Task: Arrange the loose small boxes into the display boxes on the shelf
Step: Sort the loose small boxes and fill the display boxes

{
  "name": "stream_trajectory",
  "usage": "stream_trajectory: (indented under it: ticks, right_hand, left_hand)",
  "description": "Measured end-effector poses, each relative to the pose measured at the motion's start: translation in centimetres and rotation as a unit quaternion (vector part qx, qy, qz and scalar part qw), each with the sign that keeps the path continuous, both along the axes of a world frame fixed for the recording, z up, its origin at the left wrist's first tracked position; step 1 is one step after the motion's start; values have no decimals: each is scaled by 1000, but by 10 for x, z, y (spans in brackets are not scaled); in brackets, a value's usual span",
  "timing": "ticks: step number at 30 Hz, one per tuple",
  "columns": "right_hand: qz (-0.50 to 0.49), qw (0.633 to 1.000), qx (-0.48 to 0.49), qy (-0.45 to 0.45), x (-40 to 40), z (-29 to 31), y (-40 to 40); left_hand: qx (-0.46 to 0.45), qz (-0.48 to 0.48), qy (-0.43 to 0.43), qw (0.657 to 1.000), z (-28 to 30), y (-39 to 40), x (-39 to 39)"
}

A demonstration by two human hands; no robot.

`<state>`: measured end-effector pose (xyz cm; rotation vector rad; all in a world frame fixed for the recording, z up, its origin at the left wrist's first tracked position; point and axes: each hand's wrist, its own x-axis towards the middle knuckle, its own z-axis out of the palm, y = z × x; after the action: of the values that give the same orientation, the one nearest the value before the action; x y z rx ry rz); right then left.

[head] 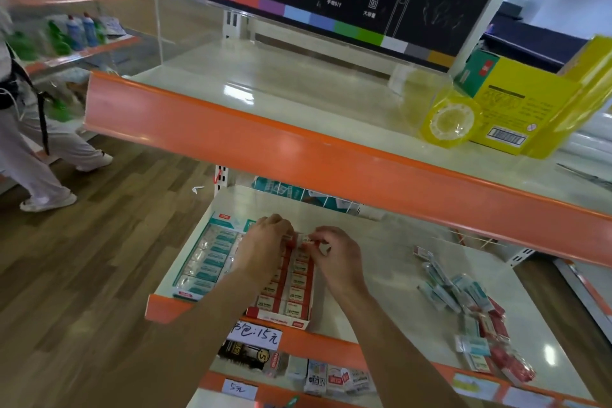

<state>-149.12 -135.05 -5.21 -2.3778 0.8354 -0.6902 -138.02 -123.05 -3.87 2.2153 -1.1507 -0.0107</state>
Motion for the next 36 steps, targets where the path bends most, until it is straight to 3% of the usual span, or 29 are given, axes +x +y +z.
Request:
stream_trajectory:
  ticks: [8, 16, 21, 24, 28, 36]
  right_hand:
    - [-13, 999, -4, 45, 5, -3, -3]
    - [-3, 1000, 10, 17, -2, -11, 1]
    - [-1, 1000, 27, -9, -6, -10, 1]
    - [-25, 995, 60, -71, -13, -7, 2]
    - [-72, 991, 79, -82, -31, -7, -6]
    - [-163, 984, 73, 3, -92, -18, -27]
  left_hand:
    - [25, 16, -42, 999, -9, -2, 3]
    - [-22, 64, 0, 998, -11, 2, -2]
    - [-5, 86, -17, 996, -7, 3, -14]
    - [-6, 68, -35, 997, -5, -4, -28]
    - [-12, 16, -57, 998, -5, -19, -51]
    - [21, -84, -43, 995, -16, -51, -99]
